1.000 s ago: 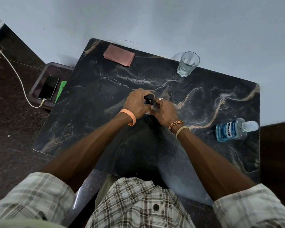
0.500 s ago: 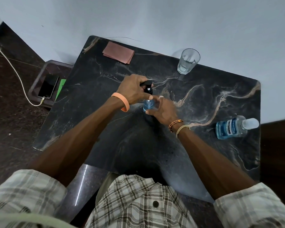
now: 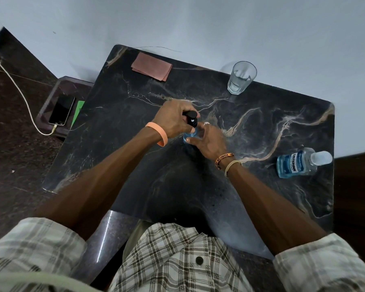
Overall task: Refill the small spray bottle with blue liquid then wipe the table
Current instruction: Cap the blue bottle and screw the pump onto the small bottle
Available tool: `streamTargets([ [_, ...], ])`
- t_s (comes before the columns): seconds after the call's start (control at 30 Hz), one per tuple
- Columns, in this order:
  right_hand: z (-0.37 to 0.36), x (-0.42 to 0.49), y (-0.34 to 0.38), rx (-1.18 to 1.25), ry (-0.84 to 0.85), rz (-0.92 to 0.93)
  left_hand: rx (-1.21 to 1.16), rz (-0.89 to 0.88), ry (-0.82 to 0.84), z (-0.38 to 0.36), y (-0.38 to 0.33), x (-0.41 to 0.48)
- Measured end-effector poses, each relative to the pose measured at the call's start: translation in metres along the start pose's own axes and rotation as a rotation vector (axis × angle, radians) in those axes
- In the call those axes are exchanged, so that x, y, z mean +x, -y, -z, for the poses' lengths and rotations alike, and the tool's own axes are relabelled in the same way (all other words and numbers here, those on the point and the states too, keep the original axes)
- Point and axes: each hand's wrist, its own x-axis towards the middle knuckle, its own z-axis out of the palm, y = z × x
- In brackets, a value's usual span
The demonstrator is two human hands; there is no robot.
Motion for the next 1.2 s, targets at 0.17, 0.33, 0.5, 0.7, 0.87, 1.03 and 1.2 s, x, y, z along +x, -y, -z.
streamTargets([
  [0.17,-0.003,0.0,-0.002,0.016,-0.026,-0.022,0.097,-0.015,0.012,-0.014,0.001,-0.003],
  [0.33,-0.002,0.0,-0.005,0.036,-0.01,-0.024,0.142,-0.022,0.013,-0.021,0.004,-0.003],
  [0.5,-0.002,0.001,-0.005,0.054,0.005,-0.029,0.259,-0.01,0.007,-0.024,0.003,-0.001],
  [0.7,-0.002,0.001,-0.008,0.033,-0.007,-0.029,0.286,-0.032,0.034,-0.02,-0.005,-0.001],
  [0.87,-0.003,0.0,-0.008,0.031,-0.006,0.013,0.265,0.002,0.003,-0.023,0.001,-0.001],
  [1.03,-0.003,0.002,-0.009,0.039,0.01,-0.014,0.299,-0.017,0.038,-0.02,-0.001,0.003],
  [1.2,-0.003,0.002,-0.01,0.016,0.008,-0.003,0.196,0.012,-0.041,-0.023,0.005,0.003],
])
